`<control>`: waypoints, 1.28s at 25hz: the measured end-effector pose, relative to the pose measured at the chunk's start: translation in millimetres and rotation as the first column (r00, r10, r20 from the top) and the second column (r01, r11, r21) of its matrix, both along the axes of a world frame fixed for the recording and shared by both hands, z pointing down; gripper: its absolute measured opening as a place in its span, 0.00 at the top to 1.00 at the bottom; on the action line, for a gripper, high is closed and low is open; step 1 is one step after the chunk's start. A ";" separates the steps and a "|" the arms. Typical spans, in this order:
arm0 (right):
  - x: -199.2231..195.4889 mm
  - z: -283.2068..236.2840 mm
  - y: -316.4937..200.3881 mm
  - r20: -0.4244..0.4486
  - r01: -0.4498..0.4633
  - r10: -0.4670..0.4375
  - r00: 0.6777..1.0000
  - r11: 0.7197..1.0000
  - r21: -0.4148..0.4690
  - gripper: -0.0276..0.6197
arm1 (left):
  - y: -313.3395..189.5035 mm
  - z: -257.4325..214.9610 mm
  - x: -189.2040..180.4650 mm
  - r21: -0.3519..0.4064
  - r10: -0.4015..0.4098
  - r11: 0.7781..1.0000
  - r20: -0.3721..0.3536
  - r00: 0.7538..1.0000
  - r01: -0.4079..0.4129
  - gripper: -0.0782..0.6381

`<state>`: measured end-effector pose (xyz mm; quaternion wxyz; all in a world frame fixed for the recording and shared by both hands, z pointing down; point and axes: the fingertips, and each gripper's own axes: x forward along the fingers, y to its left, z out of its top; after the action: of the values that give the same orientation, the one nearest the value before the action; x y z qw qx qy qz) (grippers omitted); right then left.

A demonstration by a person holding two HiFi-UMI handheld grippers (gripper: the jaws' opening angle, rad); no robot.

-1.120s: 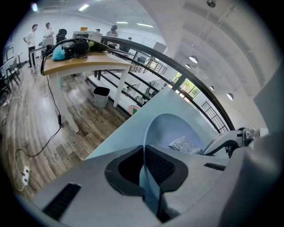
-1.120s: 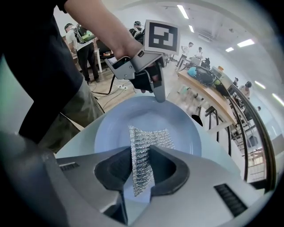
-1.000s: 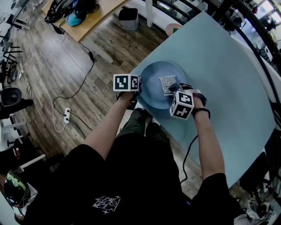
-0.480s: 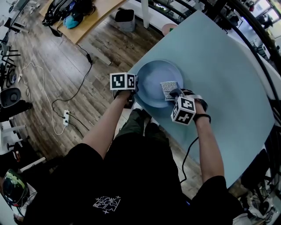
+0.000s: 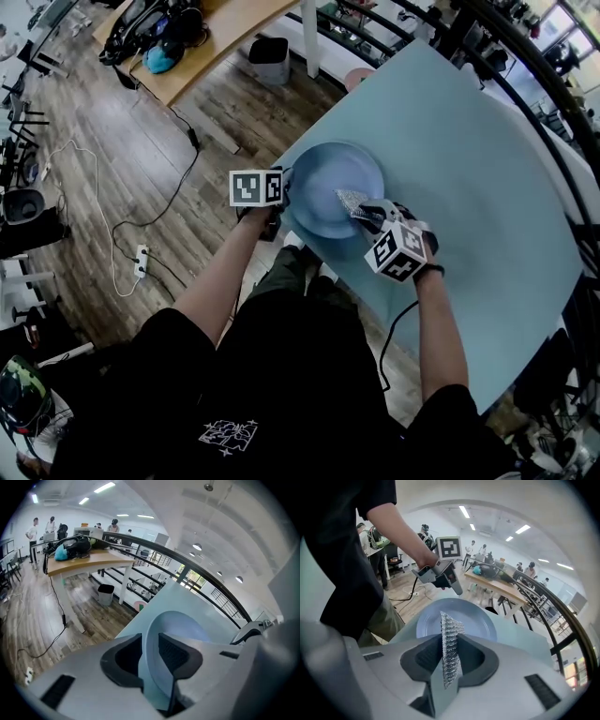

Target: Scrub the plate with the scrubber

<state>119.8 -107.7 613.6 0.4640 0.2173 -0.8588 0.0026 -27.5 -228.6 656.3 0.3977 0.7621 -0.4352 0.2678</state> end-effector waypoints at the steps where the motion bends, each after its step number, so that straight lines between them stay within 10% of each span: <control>1: 1.0 -5.0 -2.2 0.029 -0.028 0.028 0.999 1.000 0.009 0.82 | -0.4 -6.5 0.7 0.017 -0.001 1.000 -0.002 1.000 0.001 0.76; 8: 17.8 -38.5 -14.3 0.271 -0.278 0.262 0.926 0.960 0.022 0.82 | 8.1 -54.2 14.2 0.145 0.019 0.989 -0.009 1.000 -0.017 0.76; 16: 46.0 -84.7 -33.0 0.552 -0.543 0.475 0.685 0.838 -0.047 0.82 | 18.9 -100.8 21.0 0.257 0.038 0.966 -0.007 0.999 -0.035 0.80; 32: 78.7 -202.4 -47.1 0.755 -0.777 0.508 0.413 0.630 0.001 0.82 | -2.8 -218.6 11.2 0.511 0.173 0.855 -0.127 0.977 -0.085 0.87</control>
<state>198.5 -154.7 411.1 0.0197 0.5966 -0.7946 0.1112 -16.3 -231.4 437.7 0.2018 0.8867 -0.4024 0.1057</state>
